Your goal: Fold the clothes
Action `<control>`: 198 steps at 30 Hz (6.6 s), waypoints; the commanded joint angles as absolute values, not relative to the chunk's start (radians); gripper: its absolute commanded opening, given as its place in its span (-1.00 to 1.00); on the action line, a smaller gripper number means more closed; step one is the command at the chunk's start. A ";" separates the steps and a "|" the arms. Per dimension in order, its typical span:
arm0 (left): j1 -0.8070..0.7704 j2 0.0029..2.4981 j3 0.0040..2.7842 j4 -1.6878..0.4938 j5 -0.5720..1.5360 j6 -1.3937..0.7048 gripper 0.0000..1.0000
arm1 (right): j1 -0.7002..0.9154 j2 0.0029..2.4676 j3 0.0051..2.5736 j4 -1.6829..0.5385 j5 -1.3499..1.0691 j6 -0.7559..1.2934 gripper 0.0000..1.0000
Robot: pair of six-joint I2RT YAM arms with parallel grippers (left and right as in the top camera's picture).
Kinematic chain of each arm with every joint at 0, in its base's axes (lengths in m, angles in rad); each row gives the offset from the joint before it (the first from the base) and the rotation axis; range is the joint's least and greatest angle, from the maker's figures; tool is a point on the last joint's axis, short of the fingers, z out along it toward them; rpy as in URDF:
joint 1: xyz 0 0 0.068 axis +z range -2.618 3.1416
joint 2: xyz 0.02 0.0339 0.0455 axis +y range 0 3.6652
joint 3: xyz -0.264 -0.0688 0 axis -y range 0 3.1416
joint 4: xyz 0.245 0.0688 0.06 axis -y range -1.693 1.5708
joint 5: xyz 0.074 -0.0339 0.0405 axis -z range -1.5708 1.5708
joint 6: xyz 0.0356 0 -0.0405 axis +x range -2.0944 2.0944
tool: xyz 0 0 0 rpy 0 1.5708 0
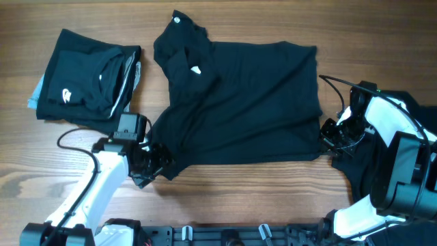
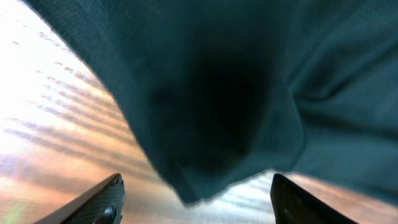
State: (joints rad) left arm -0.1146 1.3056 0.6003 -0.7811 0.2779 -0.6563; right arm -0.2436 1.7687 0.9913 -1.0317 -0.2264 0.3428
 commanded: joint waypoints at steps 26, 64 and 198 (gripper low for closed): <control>0.166 1.336 0.750 -0.813 0.133 -0.527 0.64 | -0.248 1.751 1.007 -1.033 -0.210 0.334 -0.83; 0.190 1.191 0.846 -1.049 0.130 -0.527 -0.92 | -0.255 1.751 0.967 -1.112 -0.316 0.319 0.10; 0.163 1.814 2.461 -0.606 0.584 -0.373 -0.92 | -0.359 1.659 1.888 -0.270 -0.915 0.700 -0.91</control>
